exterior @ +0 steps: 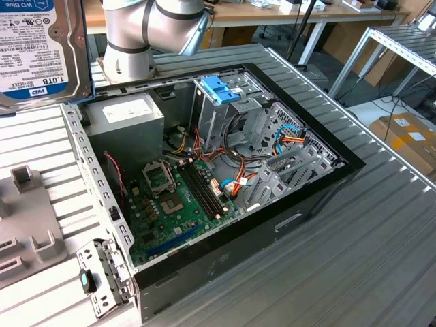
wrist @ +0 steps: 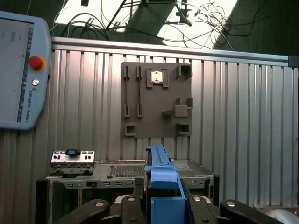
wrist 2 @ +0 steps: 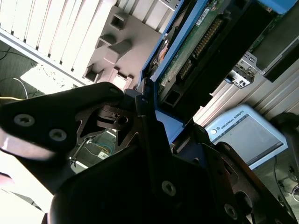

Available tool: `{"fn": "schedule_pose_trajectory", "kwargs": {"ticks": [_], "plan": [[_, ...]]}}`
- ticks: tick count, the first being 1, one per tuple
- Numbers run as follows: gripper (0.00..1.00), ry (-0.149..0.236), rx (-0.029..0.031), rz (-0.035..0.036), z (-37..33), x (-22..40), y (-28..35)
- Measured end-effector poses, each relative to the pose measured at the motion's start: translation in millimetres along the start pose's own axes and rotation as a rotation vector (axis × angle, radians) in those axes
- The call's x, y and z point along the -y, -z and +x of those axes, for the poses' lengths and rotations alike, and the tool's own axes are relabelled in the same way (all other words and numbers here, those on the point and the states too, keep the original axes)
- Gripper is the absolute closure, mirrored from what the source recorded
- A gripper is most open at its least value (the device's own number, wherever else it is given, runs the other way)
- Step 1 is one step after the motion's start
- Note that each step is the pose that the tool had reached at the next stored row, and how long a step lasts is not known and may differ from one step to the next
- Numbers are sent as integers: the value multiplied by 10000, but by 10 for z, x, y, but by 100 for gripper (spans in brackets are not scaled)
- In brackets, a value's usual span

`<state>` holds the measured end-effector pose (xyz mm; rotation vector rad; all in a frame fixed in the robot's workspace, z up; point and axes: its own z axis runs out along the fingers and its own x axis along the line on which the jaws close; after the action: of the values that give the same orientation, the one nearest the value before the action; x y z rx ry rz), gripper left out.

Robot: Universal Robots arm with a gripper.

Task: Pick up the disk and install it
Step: 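Pick up the disk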

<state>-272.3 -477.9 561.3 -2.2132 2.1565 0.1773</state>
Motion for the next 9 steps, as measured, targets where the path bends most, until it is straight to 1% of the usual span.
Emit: {"fn": "schedule_pose_trajectory", "kwargs": {"ticks": [9], "plan": [[63, 0, 0, 0, 2, 66, -1]]}}
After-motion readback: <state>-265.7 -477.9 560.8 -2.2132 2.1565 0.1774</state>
